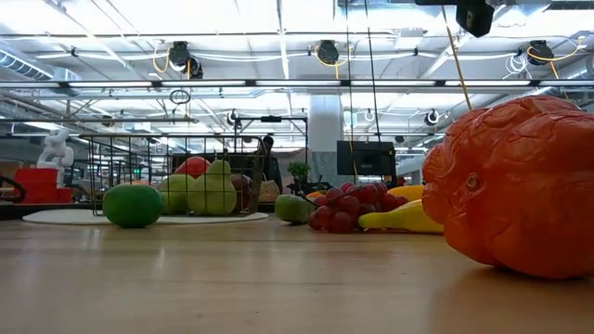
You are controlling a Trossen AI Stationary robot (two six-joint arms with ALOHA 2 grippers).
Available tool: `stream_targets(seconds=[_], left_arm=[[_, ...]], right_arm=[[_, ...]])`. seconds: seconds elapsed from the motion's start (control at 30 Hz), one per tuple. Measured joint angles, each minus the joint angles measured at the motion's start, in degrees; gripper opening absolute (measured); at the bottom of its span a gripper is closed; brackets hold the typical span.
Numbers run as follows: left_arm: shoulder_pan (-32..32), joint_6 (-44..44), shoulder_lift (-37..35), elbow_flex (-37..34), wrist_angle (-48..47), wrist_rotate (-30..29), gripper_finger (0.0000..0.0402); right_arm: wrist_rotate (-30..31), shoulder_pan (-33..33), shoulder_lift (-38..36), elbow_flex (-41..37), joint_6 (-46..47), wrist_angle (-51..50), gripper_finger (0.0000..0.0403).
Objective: Build produce basket
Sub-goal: Put the apple into the wired basket
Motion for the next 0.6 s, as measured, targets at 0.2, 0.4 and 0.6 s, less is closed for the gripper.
stream_targets(seconds=[0.2, 0.4, 0.6], left_arm=[[-0.02, -4.33, 0.00, 0.00, 4.13, -0.02, 0.0293], [-0.02, -17.15, 0.00, 0.00, 4.98, -0.02, 0.0294], [-0.02, -34.23, 0.00, 0.00, 4.98, 0.02, 0.0294]], right_arm=[[2.54, 0.00, 0.03, 0.00, -0.66, 0.97, 0.0123], [3.90, 0.00, 0.03, 0.00, -2.22, 0.86, 0.0123], [4.01, -1.15, 0.03, 0.00, -3.72, 0.80, 0.0123]])
